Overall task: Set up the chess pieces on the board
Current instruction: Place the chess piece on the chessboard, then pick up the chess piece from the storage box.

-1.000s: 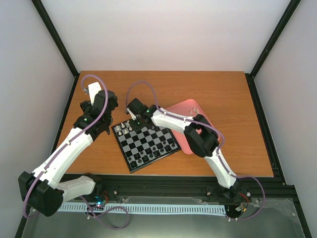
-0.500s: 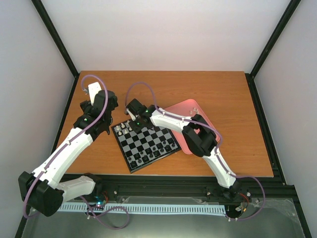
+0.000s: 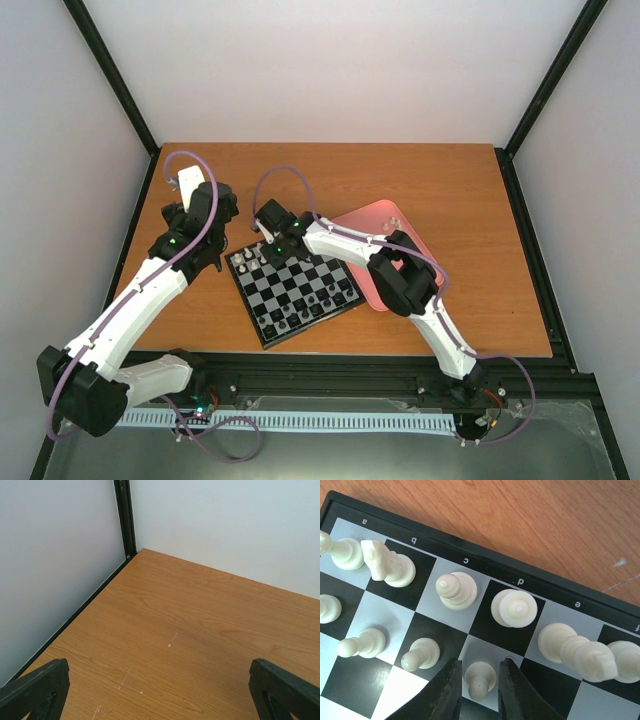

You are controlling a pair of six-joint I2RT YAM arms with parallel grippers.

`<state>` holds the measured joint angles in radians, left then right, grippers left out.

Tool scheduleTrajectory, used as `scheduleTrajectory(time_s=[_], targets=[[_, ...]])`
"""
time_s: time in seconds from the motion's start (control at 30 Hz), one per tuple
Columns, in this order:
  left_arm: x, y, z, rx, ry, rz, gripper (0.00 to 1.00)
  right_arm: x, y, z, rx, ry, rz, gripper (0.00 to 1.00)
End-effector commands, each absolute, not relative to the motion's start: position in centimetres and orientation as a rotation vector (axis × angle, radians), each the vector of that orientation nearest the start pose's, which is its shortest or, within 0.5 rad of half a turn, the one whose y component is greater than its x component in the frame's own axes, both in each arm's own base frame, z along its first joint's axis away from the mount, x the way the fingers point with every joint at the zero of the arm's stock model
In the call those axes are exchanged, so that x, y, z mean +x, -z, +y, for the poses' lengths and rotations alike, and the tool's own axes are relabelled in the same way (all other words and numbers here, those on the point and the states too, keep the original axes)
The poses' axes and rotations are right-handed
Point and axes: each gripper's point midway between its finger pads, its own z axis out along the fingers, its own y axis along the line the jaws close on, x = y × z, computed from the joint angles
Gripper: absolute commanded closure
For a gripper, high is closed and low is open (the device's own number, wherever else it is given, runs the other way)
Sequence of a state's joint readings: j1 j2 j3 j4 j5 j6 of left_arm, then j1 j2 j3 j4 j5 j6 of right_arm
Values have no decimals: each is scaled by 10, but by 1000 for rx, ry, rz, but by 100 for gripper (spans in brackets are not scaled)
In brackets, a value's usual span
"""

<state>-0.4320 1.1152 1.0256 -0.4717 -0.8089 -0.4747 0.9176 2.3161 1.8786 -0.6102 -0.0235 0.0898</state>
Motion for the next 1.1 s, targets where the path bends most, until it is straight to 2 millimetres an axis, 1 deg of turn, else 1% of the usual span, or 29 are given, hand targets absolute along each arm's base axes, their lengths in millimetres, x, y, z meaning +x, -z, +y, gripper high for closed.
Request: scheduleTrajectory(time_s=[0.0, 0.03, 0.1, 0.23, 0.33, 0.4, 0.53, 0.6, 0.7, 0.73, 0.83, 0.93, 1.0, 1.07], targets=[[338, -304, -14, -529, -258, 1845, 0, 342, -59, 460, -1089, -387, 2406, 77], [338, -304, -14, -529, -257, 1846, 0, 341, -62, 459, -1086, -391, 2400, 75], [338, -304, -14, -528, -258, 1847, 0, 340, -73, 458, -1078, -398, 2377, 71], [338, -305, -15, -529, -253, 1846, 0, 339, -96, 449, -1048, -378, 2335, 69], [338, -305, -15, -530, -251, 1845, 0, 339, -113, 437, -1008, -347, 2308, 66], [338, -304, -15, -529, -248, 1846, 0, 339, -129, 429, -980, -331, 2276, 64], [338, -305, -15, -530, -246, 1847, 0, 337, -146, 416, -948, -313, 2233, 56], [338, -304, -15, -529, -248, 1848, 0, 345, -152, 403, -899, -265, 2227, 52], [337, -305, -15, -530, -248, 1847, 0, 369, -152, 366, -767, -185, 2264, 51], [337, -306, -15, -531, -244, 1845, 0, 379, -151, 349, -710, -159, 2284, 51], [338, -305, -16, -527, -240, 1846, 0, 406, -138, 295, -546, -52, 2342, 52], [340, -304, -17, -521, -237, 1850, 0, 428, -123, 245, -399, 47, 2392, 53], [342, -302, -19, -518, -238, 1856, 0, 437, -112, 218, -324, 106, 2421, 53], [344, -301, -20, -517, -239, 1860, 0, 443, -101, 197, -271, 131, 2450, 53]])
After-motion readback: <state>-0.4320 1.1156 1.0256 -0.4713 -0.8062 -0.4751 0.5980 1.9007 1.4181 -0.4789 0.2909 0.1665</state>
